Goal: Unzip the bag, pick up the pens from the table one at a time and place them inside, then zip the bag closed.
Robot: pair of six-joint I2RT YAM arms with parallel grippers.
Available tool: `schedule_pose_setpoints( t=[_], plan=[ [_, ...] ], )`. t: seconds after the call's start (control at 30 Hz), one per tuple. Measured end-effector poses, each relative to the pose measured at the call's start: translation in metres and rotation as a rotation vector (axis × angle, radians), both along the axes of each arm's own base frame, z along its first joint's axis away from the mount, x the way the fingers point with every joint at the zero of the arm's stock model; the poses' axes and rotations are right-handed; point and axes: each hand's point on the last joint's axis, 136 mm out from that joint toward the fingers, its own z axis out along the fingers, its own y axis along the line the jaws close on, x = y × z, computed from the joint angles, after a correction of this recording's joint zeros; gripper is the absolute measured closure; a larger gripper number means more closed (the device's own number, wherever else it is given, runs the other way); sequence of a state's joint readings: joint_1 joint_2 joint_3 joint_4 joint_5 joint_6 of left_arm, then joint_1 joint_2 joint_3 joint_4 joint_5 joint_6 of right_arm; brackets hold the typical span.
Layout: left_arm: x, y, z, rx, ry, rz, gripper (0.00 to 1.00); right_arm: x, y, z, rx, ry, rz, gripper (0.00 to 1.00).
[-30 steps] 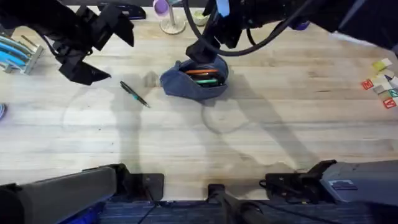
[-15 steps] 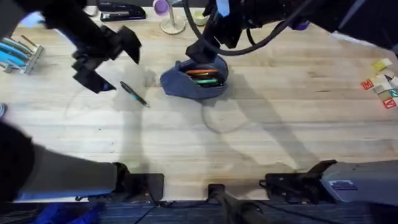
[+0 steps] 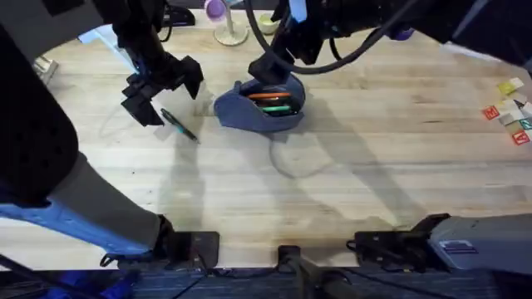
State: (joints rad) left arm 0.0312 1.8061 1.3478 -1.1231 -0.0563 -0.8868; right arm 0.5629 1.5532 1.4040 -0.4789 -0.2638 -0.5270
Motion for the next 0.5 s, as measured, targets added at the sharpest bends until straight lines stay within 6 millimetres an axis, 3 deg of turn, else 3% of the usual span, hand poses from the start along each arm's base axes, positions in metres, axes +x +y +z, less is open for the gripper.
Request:
schedule_pose_setpoints(
  t=[0.03, 0.07, 0.1, 0.23, 0.33, 0.5],
  plan=[
    [0.001, 0.0, -0.002, 0.004, -0.008, 0.002, 0.008, 0.0, 0.0, 0.0, 0.0, 0.0, 0.0, 0.005],
    [-0.008, 0.001, -0.026, 0.012, 0.0, 0.015, 0.008, 0.0, 0.0, 0.0, 0.0, 0.0, 0.0, 0.005],
    [-0.011, 0.001, -0.031, 0.012, 0.006, 0.017, 0.007, 0.0, 0.0, 0.0, 0.0, 0.0, 0.0, 0.005],
    [-0.011, -0.001, -0.035, 0.003, -0.024, 0.026, 0.009, 0.0, 0.0, 0.0, 0.0, 0.0, 0.0, 0.005],
    [-0.008, -0.003, -0.036, -0.008, -0.044, 0.034, 0.183, 0.0, 0.0, 0.0, 0.0, 0.0, 0.0, 0.005],
    [-0.008, -0.003, -0.036, -0.007, -0.047, 0.047, 0.614, 0.003, -0.004, 0.0, 0.0, 0.0, -0.01, 0.005]
  ],
)
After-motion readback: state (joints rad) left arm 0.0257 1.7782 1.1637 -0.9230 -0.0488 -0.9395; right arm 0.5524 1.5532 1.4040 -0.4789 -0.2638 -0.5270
